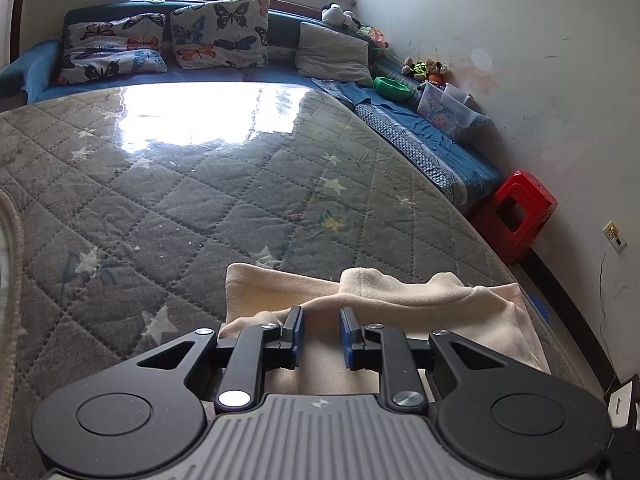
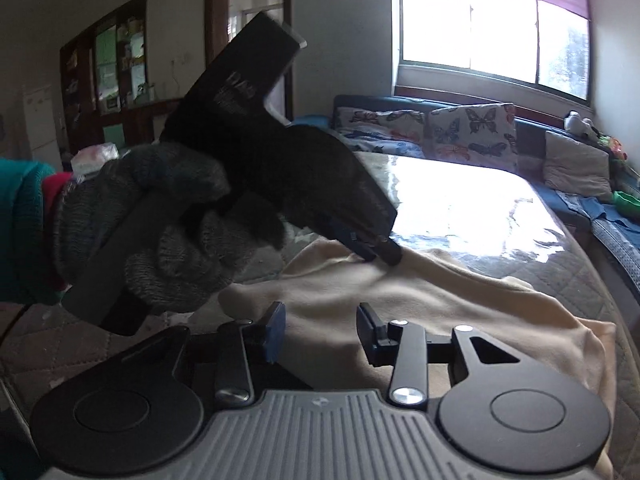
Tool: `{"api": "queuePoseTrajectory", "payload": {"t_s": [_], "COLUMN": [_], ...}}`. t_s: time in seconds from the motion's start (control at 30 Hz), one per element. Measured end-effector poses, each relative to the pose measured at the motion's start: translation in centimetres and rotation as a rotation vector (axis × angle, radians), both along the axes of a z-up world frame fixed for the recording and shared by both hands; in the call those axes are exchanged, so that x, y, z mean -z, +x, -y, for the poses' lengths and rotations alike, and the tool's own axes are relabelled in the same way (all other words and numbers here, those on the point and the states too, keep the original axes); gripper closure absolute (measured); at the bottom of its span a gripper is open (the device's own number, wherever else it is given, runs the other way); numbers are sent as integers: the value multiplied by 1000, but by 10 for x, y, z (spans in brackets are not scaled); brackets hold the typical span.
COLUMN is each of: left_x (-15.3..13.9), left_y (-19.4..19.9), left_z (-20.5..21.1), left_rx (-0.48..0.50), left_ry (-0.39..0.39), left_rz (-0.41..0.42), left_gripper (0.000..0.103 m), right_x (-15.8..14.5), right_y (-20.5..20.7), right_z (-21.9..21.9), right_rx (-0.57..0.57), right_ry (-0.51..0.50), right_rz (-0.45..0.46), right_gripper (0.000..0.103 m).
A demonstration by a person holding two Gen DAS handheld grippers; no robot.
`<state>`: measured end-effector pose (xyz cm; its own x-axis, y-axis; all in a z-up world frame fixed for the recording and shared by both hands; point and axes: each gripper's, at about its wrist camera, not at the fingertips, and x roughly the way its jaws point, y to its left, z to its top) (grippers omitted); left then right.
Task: Fold clothes
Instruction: 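Lower the folded sweatshirt onto the table and open both grippers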
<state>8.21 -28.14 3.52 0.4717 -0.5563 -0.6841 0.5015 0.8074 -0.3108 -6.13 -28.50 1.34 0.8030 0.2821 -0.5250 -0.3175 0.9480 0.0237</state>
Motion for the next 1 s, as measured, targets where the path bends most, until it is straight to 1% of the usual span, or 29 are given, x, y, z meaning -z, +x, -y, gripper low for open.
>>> {"api": "queuePoseTrajectory", "payload": {"t_s": [0.07, 0.2, 0.3, 0.33, 0.4, 0.43, 0.47, 0.5, 0.53, 0.57, 0.6, 0.67, 0.73, 0.77, 0.8, 0.83, 0.87, 0.93, 0.97, 1.0], "left_x": [-4, -5, -1, -1, -3, -4, -6, -8, -9, -11, -12, -14, -14, -14, -14, -14, -14, -13, -13, -12], "left_y": [-10, -33, -48, -53, -61, -65, -69, -74, -79, -84, -89, -97, -104, -108, -111, -114, -118, -124, -127, -130], "left_z": [-5, -15, -20, -22, -25, -26, -28, -29, -30, -31, -33, -36, -39, -41, -42, -44, -46, -49, -50, -52], "left_rx": [18, 45, 50, 48, 39, 33, 27, 22, 17, 12, 12, 15, 13, 11, 9, 6, 3, 1, -1, -3], "left_ry": [-16, -25, -3, 2, 13, 18, 20, 28, 39, 51, 60, 79, 91, 97, 102, 104, 105, 116, 123, 128], "left_rz": [11, 24, 34, 41, 53, 59, 66, 79, 93, 108, 123, 138, 154, 160, 164, 168, 170, 173, 177, 186], "left_gripper": [82, 82, 82, 82, 81, 77, 74, 64, 56, 55, 55, 47, 43, 41, 34, 27, 25, 16, 14, 11], "right_x": [-2, -2, 7, 10, 10, 8, 6, 3, 1, -1, -2, -4, -4, -5, -5, -5, -5, -5, -6, -6], "right_y": [-5, -15, -22, -24, -29, -31, -32, -35, -37, -39, -41, -48, -52, -54, -55, -57, -59, -62, -64, -65], "right_z": [11, 46, 72, 79, 84, 84, 84, 83, 82, 81, 78, 72, 67, 65, 63, 61, 59, 55, 53, 50], "right_rx": [45, 185, 287, 307, 320, 324, 327, 330, 333, 335, 337, 345, 356, 362, 369, 378, 387, 404, 413, 419], "right_ry": [12, 43, 58, 69, 74, 70, 67, 66, 64, 59, 49, 30, 20, 21, 22, 22, 22, 22, 22, 18], "right_rz": [9, 6, -38, -53, -48, -38, -28, -18, -8, 0, 4, 9, 14, 14, 14, 15, 15, 17, 18, 19], "right_gripper": [63, 63, 63, 63, 60, 58, 52, 47, 47, 45, 38, 28, 28, 22, 16, 15, 15, 9, 5, 5]}}
